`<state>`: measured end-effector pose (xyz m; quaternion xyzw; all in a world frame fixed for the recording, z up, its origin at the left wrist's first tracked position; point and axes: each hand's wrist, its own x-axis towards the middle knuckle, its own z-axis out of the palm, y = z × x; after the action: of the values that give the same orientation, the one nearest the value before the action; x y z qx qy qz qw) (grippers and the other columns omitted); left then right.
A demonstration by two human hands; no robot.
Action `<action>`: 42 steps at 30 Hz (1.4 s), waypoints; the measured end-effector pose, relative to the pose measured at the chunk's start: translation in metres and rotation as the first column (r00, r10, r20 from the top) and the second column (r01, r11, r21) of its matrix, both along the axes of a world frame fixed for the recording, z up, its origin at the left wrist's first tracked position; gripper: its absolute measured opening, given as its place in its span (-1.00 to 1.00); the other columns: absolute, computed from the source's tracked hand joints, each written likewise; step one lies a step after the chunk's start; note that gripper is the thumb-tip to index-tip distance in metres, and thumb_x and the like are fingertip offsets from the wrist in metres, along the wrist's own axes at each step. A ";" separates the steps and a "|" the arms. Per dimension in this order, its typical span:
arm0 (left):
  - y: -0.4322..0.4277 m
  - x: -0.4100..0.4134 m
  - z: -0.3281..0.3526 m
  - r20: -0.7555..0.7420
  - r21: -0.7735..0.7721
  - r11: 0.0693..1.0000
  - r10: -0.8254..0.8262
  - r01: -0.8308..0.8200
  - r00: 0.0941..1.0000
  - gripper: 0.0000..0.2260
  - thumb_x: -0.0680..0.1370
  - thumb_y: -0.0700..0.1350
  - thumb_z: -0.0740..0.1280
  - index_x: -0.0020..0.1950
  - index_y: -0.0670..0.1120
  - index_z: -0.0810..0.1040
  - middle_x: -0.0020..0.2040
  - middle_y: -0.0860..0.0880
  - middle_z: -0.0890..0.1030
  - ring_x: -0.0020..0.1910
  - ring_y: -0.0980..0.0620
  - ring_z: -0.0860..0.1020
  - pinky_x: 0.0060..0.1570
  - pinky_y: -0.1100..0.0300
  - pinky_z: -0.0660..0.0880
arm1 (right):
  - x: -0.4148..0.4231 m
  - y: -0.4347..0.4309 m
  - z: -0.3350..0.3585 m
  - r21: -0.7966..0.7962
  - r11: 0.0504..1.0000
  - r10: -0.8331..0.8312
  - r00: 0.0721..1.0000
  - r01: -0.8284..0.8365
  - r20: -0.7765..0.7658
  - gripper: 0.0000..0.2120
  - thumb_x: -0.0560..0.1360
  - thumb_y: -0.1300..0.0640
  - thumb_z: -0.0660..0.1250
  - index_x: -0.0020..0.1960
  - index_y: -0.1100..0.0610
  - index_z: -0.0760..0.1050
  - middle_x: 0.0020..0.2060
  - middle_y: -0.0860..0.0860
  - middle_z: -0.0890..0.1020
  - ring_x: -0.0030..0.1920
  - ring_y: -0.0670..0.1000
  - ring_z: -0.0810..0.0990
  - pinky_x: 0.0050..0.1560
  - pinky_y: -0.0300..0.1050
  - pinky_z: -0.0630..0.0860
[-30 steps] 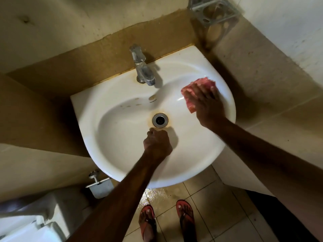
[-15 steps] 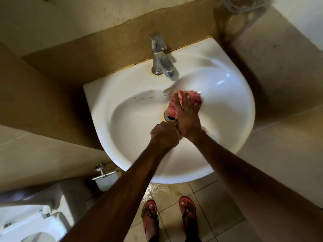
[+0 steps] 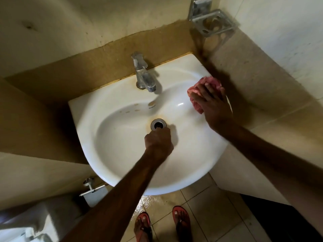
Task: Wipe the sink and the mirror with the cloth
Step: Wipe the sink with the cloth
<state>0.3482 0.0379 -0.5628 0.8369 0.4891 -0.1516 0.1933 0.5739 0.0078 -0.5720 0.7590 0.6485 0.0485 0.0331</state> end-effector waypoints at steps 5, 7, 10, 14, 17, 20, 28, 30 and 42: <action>-0.002 0.033 -0.015 0.367 -0.063 0.988 -0.110 0.143 0.924 -0.65 0.56 -0.07 0.26 0.33 -0.11 0.41 0.29 -0.08 0.51 0.27 -0.16 0.51 0.09 -0.02 0.52 | -0.010 -0.021 -0.010 0.065 0.990 -0.125 0.991 0.128 -0.053 -0.27 0.47 0.24 0.19 0.63 0.03 0.20 0.64 0.13 0.16 0.65 0.21 0.03 0.57 0.35 -0.04; -0.004 0.041 -0.022 0.335 -0.110 0.969 -0.174 0.222 0.926 -0.49 0.63 0.02 0.24 0.53 -0.14 0.25 0.56 -0.12 0.27 0.49 -0.15 0.33 0.32 -0.09 0.44 | -0.006 -0.024 -0.011 0.066 0.991 -0.113 0.992 0.116 -0.056 -0.21 0.42 0.30 0.30 0.62 0.04 0.22 0.63 0.13 0.19 0.65 0.21 0.06 0.57 0.36 0.00; 0.000 0.049 -0.039 0.267 -0.049 0.967 -0.228 0.250 0.936 -0.43 0.66 0.09 0.20 0.57 -0.15 0.17 0.64 -0.14 0.01 0.57 -0.14 0.17 0.36 -0.12 0.42 | 0.006 -0.008 -0.014 0.126 0.989 -0.067 0.997 0.072 -0.047 -0.26 0.43 0.22 0.21 0.61 0.04 0.24 0.62 0.14 0.21 0.64 0.24 0.08 0.57 0.37 0.03; 0.013 0.053 -0.057 0.181 0.189 0.965 -0.215 0.180 0.960 -0.38 0.67 0.15 0.10 0.61 -0.20 0.09 0.65 -0.19 -0.07 0.63 -0.16 0.01 0.53 -0.05 0.16 | 0.007 0.027 -0.004 0.141 0.989 -0.026 0.998 0.034 -0.060 -0.27 0.46 -0.01 -0.02 0.64 0.03 0.18 0.62 0.13 0.21 0.64 0.20 0.10 0.57 0.28 0.07; 0.025 0.061 -0.061 0.179 0.252 0.951 -0.228 0.179 0.957 -0.35 0.67 0.14 0.07 0.64 -0.19 -0.01 0.64 -0.18 -0.13 0.64 -0.15 -0.05 0.57 -0.04 0.05 | 0.016 0.049 0.003 0.189 0.982 0.042 0.988 -0.013 -0.148 -0.32 0.51 -0.06 0.04 0.63 0.04 0.21 0.59 0.12 0.29 0.62 0.18 0.19 0.57 0.22 0.14; 0.030 0.074 -0.062 0.185 0.246 0.945 -0.263 0.214 0.947 -0.35 0.65 0.11 0.14 0.63 -0.20 0.04 0.64 -0.21 -0.06 0.62 -0.18 0.05 0.55 -0.05 0.12 | 0.031 0.069 0.018 0.234 0.971 0.121 0.942 -0.047 -0.314 -0.34 0.51 -0.04 0.04 0.59 0.11 0.29 0.56 0.12 0.35 0.59 0.15 0.26 0.61 0.07 0.11; 0.032 0.090 -0.057 0.140 0.191 0.958 -0.243 0.215 0.960 -0.33 0.63 0.05 0.21 0.60 -0.27 0.05 0.62 -0.28 0.02 0.58 -0.23 0.15 0.51 -0.03 0.22 | 0.038 0.026 -0.001 0.337 0.935 0.169 0.974 -0.112 -0.148 -0.47 0.70 0.01 -0.04 0.53 0.24 0.38 0.50 0.22 0.43 0.53 0.29 0.35 0.51 0.25 0.29; 0.035 0.091 -0.058 0.139 0.180 0.959 -0.243 0.217 0.960 -0.32 0.64 0.06 0.20 0.61 -0.27 0.03 0.62 -0.28 0.00 0.59 -0.22 0.13 0.53 -0.02 0.20 | 0.039 0.031 -0.001 0.334 0.940 0.147 0.968 -0.072 -0.204 -0.47 0.64 0.05 0.03 0.53 0.23 0.37 0.50 0.22 0.42 0.54 0.29 0.33 0.51 0.28 0.29; 0.039 0.091 -0.058 0.123 0.146 0.962 -0.248 0.230 0.961 -0.32 0.65 0.07 0.22 0.62 -0.25 0.02 0.63 -0.25 -0.02 0.60 -0.21 0.12 0.54 -0.02 0.21 | 0.029 0.123 0.025 0.196 0.981 0.052 0.944 0.014 -0.326 -0.32 0.48 -0.07 0.01 0.55 0.13 0.36 0.49 0.15 0.45 0.53 0.18 0.35 0.59 0.03 0.12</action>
<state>0.4396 0.0774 -0.6207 0.9093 0.3784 -0.0822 0.1524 0.6029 0.1308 -0.5466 0.7496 0.6443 -0.0155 -0.1508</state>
